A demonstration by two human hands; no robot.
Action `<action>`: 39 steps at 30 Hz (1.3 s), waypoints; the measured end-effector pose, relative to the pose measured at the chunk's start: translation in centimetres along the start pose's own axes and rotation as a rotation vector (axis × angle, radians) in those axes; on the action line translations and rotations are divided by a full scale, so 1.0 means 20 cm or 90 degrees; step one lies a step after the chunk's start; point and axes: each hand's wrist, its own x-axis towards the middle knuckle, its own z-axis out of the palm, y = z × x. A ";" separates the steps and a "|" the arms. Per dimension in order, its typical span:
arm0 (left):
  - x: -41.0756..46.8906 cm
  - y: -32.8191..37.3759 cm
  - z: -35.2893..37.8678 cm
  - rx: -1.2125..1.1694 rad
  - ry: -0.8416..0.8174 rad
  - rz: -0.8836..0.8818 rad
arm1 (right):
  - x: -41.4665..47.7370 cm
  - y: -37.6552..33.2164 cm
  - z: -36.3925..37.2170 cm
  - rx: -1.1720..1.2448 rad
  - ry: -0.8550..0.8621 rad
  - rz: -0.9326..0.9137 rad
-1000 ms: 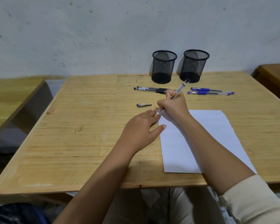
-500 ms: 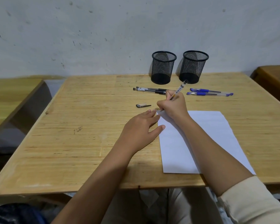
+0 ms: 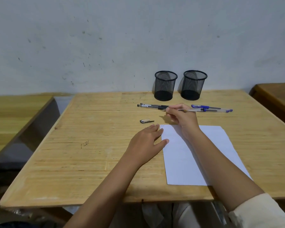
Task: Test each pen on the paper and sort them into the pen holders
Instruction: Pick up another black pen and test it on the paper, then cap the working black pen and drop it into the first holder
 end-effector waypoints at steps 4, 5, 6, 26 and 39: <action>0.03 0.01 -0.01 0.005 -0.017 0.008 | 0.00 -0.06 -0.08 0.058 -0.041 0.003; 0.04 0.00 -0.01 -0.001 -0.016 0.008 | 0.00 -0.08 -0.10 0.069 -0.045 0.009; 0.04 -0.01 -0.03 -0.014 0.002 0.004 | 0.00 -0.10 -0.12 0.082 -0.048 0.013; 0.21 0.03 -0.20 -0.508 0.171 -0.097 | -0.04 -0.20 -0.15 0.086 -0.118 0.000; 0.26 0.08 -0.23 -0.552 0.160 -0.012 | -0.07 -0.20 -0.17 0.159 -0.211 -0.003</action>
